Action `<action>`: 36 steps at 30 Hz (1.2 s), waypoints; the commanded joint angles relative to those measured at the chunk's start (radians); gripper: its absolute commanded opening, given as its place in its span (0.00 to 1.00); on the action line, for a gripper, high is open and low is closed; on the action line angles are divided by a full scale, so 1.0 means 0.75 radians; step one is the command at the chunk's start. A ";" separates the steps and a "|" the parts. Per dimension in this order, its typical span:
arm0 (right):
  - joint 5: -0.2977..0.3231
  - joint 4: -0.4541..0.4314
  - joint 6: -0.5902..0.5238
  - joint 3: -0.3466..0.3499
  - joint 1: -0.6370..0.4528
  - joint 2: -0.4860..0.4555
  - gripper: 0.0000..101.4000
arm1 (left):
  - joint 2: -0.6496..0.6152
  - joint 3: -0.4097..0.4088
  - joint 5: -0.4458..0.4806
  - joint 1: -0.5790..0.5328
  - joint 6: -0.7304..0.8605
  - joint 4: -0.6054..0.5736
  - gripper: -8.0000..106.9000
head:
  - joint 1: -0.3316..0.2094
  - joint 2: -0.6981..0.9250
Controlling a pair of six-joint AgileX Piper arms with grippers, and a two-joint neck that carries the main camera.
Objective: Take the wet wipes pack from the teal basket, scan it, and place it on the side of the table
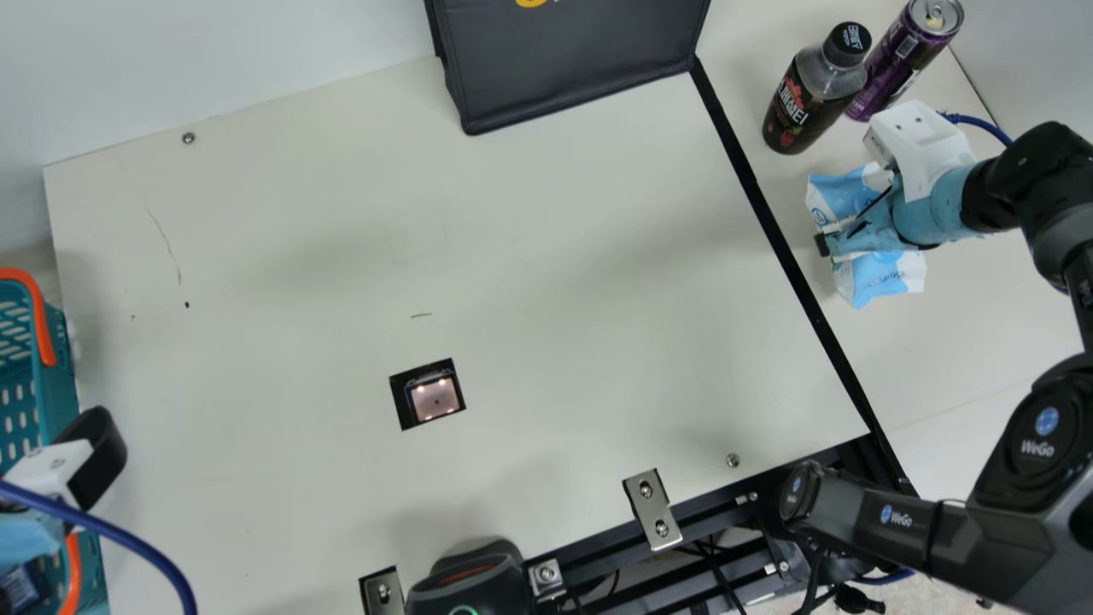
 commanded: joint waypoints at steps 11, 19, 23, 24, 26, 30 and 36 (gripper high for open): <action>-0.066 -0.045 0.033 -0.025 0.019 0.085 0.16 | 0.000 0.000 0.000 0.000 0.000 0.000 0.85 | -0.039 -0.003; -0.080 -0.059 0.050 -0.029 0.026 0.106 0.43 | 0.000 0.000 0.000 0.000 0.000 0.000 0.85 | -0.039 -0.003; -0.085 -0.065 0.057 -0.027 0.030 0.112 0.56 | 0.000 0.000 0.000 0.000 0.000 0.000 0.85 | -0.039 -0.003; -0.086 -0.066 0.058 -0.027 0.030 0.112 0.59 | 0.000 0.000 0.000 0.000 0.000 0.000 0.85 | -0.039 -0.003; -0.088 -0.067 0.060 -0.025 0.031 0.113 0.66 | 0.000 0.000 0.000 0.000 0.000 0.000 0.85 | -0.039 -0.003; -0.090 -0.066 0.063 -0.025 0.034 0.113 0.79 | 0.000 0.000 0.000 0.000 0.000 0.000 0.85 | -0.039 -0.003; -0.087 -0.062 0.072 -0.027 0.038 0.103 0.94 | 0.000 0.000 0.000 0.000 0.000 0.000 0.85 | -0.039 -0.003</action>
